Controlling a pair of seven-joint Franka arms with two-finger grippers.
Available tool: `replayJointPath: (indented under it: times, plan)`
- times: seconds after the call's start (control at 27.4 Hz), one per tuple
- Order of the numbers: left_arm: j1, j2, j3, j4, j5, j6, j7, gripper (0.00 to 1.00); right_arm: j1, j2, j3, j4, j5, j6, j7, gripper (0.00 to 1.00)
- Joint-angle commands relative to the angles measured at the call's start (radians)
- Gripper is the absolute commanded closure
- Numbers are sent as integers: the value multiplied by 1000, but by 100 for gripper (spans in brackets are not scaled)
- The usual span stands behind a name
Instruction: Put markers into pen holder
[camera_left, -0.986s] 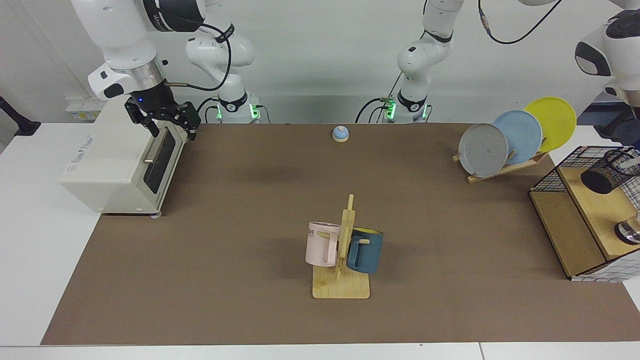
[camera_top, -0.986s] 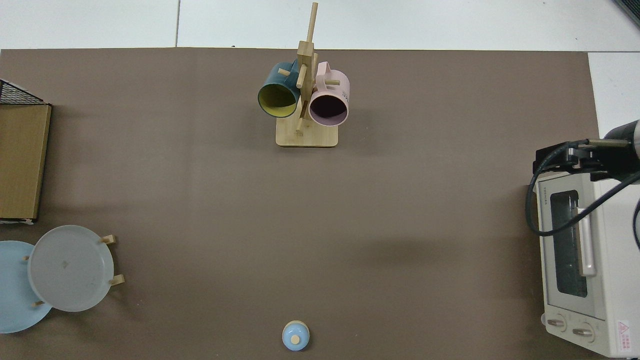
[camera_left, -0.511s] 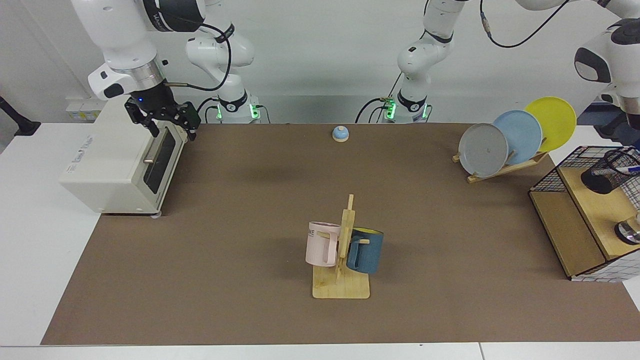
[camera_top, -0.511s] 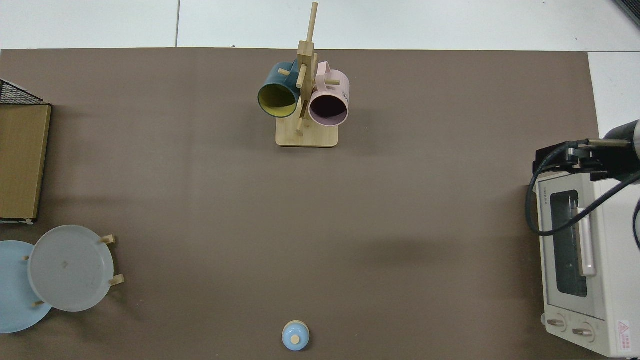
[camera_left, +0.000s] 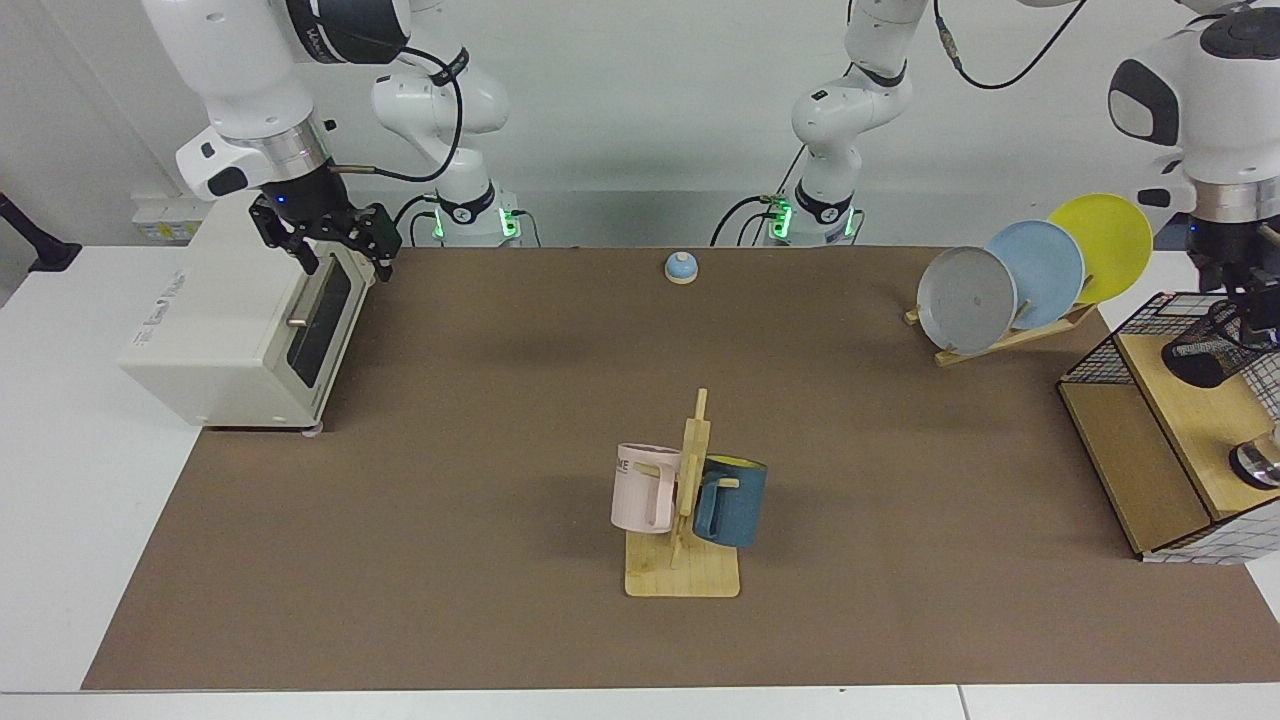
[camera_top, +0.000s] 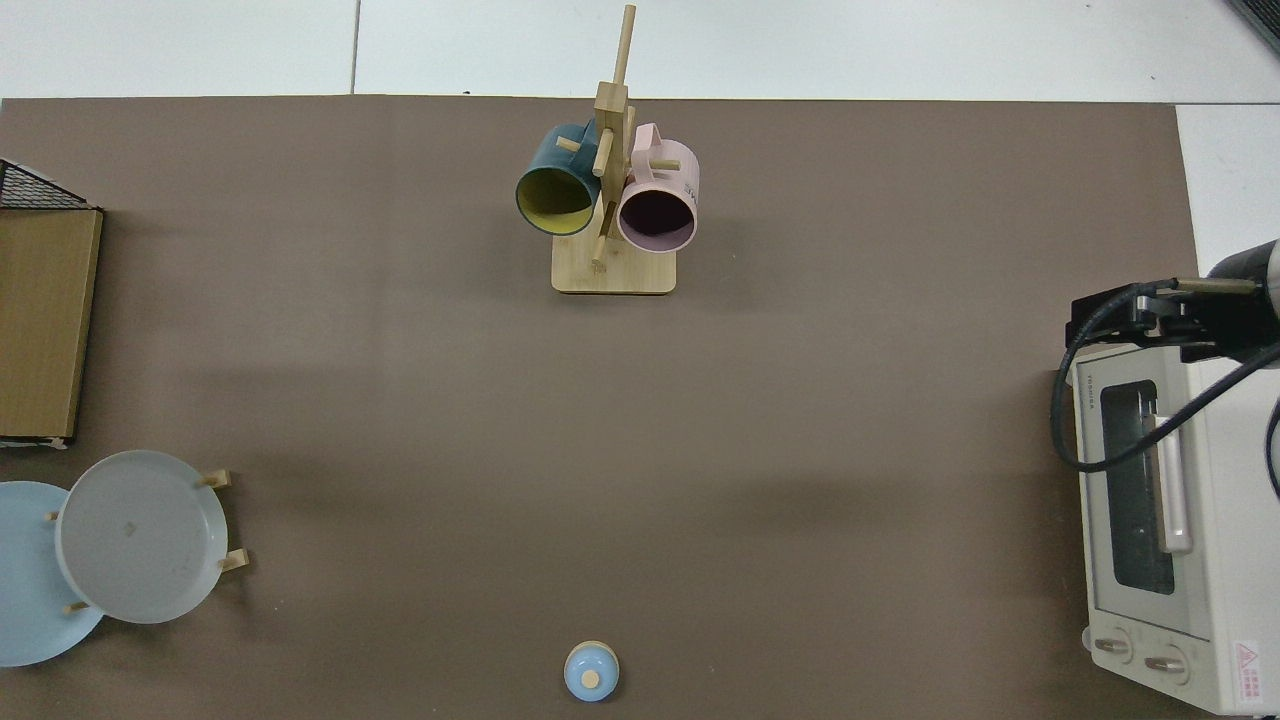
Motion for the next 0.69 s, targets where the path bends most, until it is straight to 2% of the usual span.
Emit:
replayJointPath:
  times: [0.0, 0.15, 0.37, 0.66]
  plan:
    - [-23, -22, -37, 7, -169, -132, -308, 0, -10, -8, 5, -3, -6, -14, -22, 0]
    - [-23, -39, -95, -2, -279, -203, -594, 0, -10, -8, 5, -3, -6, -14, -22, 0]
    - [-23, -42, -199, -7, -368, -243, -1053, 0, -10, -8, 5, -3, -6, -14, -22, 0]
    - [-27, -42, -282, -5, -408, -247, -1613, 0, -10, -8, 5, -3, -6, -14, -22, 0]
